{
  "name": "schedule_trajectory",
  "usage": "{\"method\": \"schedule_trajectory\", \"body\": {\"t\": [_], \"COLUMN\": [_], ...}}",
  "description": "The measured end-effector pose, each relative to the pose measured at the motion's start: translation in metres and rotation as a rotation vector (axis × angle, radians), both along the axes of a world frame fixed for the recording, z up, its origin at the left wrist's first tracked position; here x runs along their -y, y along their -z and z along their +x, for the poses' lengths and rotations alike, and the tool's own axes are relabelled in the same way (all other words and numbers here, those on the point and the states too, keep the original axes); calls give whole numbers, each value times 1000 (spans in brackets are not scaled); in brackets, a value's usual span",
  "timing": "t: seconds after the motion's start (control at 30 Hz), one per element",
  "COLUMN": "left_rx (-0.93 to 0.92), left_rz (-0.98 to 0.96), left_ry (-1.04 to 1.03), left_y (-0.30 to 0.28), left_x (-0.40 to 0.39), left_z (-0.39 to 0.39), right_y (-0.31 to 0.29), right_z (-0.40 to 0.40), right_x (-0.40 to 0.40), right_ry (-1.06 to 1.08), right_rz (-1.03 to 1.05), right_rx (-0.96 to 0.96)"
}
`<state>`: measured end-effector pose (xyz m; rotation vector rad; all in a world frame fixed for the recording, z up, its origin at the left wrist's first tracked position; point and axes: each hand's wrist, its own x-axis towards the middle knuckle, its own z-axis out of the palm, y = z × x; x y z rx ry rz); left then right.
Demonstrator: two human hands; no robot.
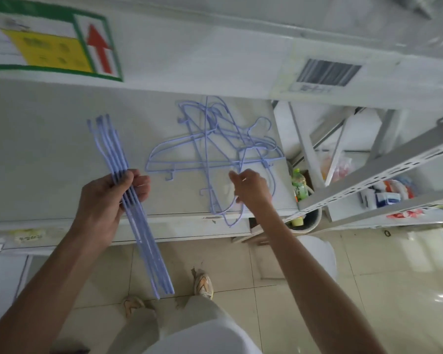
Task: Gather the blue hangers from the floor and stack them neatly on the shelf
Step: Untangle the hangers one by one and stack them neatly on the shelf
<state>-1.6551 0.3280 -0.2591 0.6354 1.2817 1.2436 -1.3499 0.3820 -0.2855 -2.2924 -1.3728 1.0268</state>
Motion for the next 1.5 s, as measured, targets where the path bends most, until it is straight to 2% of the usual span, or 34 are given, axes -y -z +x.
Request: {"method": "schedule_trajectory", "body": {"t": [0.07,0.17,0.27,0.37,0.5,0.73,0.9,0.97,1.07,1.33,1.5], "left_rx": [18,26,18,-5,-18,19,30,29,31,40,-19], "left_rz": [-4,9,19,12,24,66,74,71,62,48,119], "left_ry": [5,21,33,18,-16,-86,-95,-110,-120,-114,-123], "left_y": [7,13,15,17,17,22,21,20,17,5,-18], "left_x": [4,11,19,27,39,46,48,48,47,50,68], "left_z": [7,18,27,31,35,53,64,67,69,80,92], "right_y": [12,24,37,45,40,11,-15,-24,-35,-48,-56], "right_z": [21,35,38,37,43,69,87,95,100,64,5], "right_x": [-31,-69,-86,-91,-85,-70,-74,-76,-72,-18,46], "right_ry": [0,-23,-105,-125,-180,-345,-392,-400,-394,-378,-373], "right_rz": [52,77,12,60,101,367,471,510,570,507,428], "right_rx": [232,369,372,344,398,659,688,653,500,-1,-427]}}
